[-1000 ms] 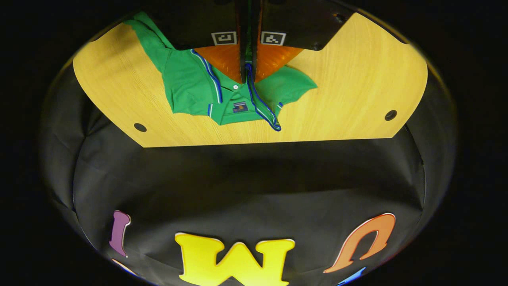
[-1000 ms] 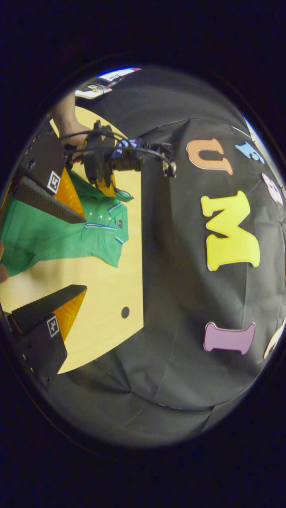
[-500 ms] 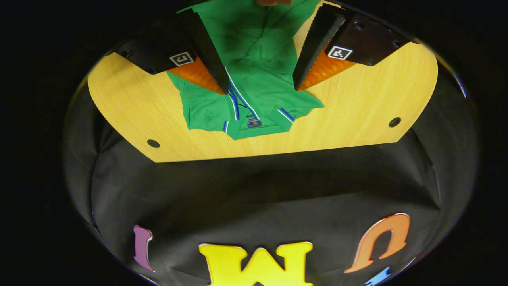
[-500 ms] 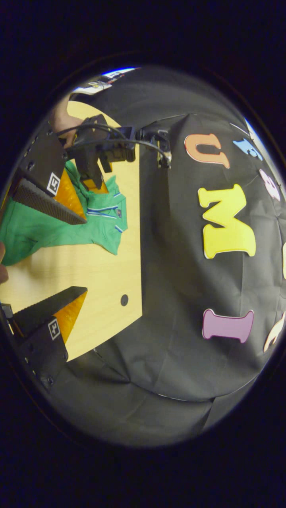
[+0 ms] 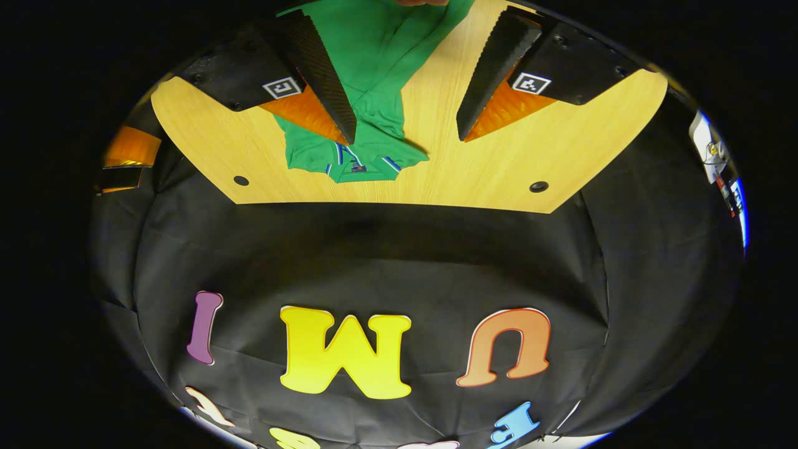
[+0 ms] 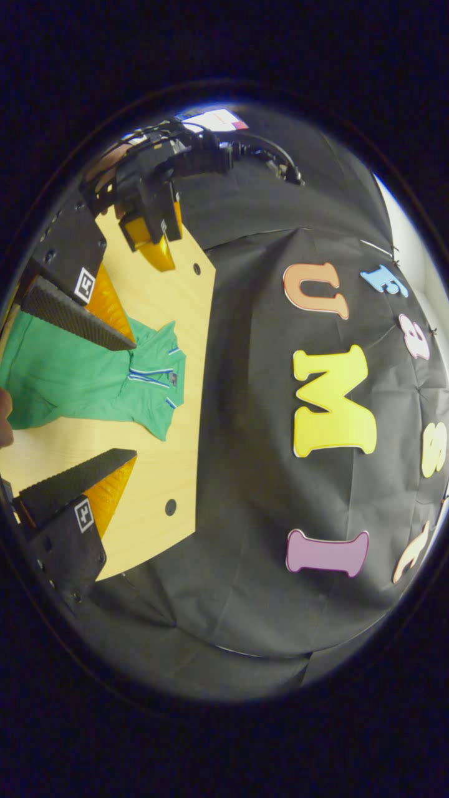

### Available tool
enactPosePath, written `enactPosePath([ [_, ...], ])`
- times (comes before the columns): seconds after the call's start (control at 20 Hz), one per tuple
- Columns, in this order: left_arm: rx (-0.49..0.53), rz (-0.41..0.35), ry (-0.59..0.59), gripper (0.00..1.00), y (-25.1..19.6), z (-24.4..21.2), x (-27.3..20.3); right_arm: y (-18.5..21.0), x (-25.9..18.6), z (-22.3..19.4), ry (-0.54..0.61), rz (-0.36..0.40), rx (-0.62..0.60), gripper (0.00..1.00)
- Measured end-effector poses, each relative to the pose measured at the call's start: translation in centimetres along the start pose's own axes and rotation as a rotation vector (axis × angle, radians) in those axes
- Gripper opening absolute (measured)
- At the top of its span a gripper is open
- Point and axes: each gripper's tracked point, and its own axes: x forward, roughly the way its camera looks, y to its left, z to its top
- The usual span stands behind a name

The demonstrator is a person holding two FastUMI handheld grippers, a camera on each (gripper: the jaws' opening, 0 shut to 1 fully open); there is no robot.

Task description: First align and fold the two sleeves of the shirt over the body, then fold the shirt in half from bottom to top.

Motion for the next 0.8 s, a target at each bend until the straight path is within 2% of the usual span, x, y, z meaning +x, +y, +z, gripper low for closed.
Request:
enactPosePath([
  [0.25,0.097,-0.041,0.022,1.00,2.4,-2.7,-5.9,-0.8,-2.8,-5.1,0.075,-0.050,-0.035,0.97],
  [0.55,0.080,-0.082,0.220,1.00,3.6,-11.1,-8.9,-1.6,-5.5,-12.3,0.214,-0.086,0.020,0.97],
  [0.65,0.076,-0.116,0.304,1.00,3.2,-14.1,-9.4,-2.3,-5.2,-15.7,0.297,-0.099,0.032,0.97],
  [0.8,0.126,-0.120,0.385,1.00,4.0,-18.0,-9.6,-2.9,-5.3,-20.0,0.394,-0.110,0.030,0.95],
])
